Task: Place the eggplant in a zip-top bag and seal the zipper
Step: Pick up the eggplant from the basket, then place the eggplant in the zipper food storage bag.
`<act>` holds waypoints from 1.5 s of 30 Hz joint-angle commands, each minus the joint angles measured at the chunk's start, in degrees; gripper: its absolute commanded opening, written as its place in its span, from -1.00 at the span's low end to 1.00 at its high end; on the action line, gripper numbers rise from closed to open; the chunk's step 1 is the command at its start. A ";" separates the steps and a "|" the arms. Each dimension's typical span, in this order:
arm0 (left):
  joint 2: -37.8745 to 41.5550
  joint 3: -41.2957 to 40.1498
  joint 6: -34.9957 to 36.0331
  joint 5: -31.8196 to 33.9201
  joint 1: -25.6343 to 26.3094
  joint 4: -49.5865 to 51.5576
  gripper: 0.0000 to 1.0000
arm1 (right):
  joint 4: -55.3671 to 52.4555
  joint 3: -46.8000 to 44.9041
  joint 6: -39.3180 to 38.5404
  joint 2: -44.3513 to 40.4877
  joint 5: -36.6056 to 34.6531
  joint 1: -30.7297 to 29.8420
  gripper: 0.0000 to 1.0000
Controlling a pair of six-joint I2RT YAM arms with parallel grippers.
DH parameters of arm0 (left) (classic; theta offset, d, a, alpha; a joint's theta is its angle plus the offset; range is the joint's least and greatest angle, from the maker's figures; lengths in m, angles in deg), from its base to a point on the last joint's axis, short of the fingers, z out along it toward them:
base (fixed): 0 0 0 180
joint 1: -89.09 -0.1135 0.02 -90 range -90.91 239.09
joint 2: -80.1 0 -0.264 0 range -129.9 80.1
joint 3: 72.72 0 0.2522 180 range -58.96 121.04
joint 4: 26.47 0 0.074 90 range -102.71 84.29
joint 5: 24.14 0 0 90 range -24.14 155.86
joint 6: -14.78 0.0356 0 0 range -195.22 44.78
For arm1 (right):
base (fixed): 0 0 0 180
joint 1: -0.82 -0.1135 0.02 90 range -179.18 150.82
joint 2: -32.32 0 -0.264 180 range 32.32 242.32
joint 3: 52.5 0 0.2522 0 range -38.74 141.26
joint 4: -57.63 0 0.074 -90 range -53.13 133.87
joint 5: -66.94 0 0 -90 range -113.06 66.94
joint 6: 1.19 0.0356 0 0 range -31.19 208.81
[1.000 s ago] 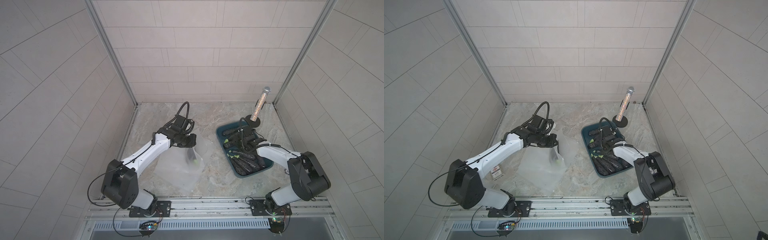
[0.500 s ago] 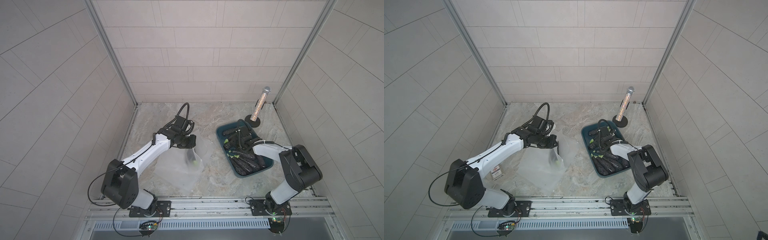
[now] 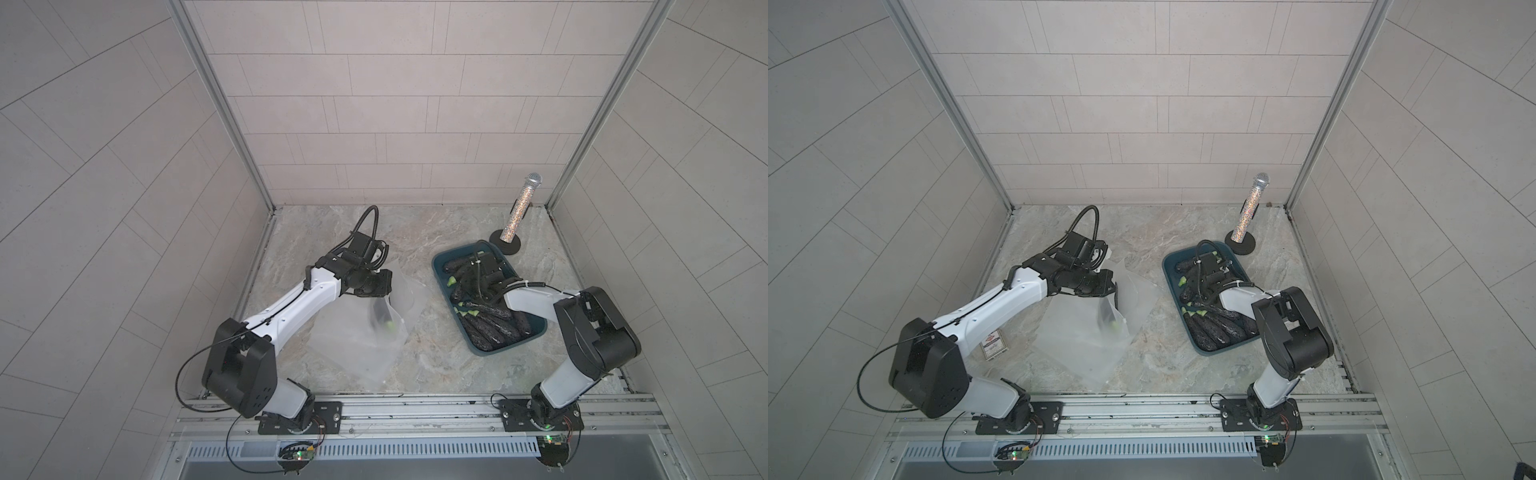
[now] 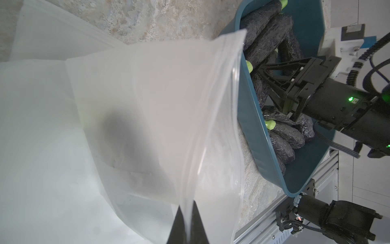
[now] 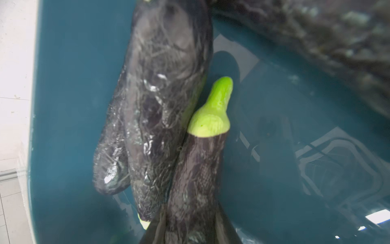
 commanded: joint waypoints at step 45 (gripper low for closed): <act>-0.90 1.28 -2.16 -1.45 0.02 -1.58 -1.00 | 43.83 -8.02 -31.11 -7.24 -3.76 -32.95 -0.57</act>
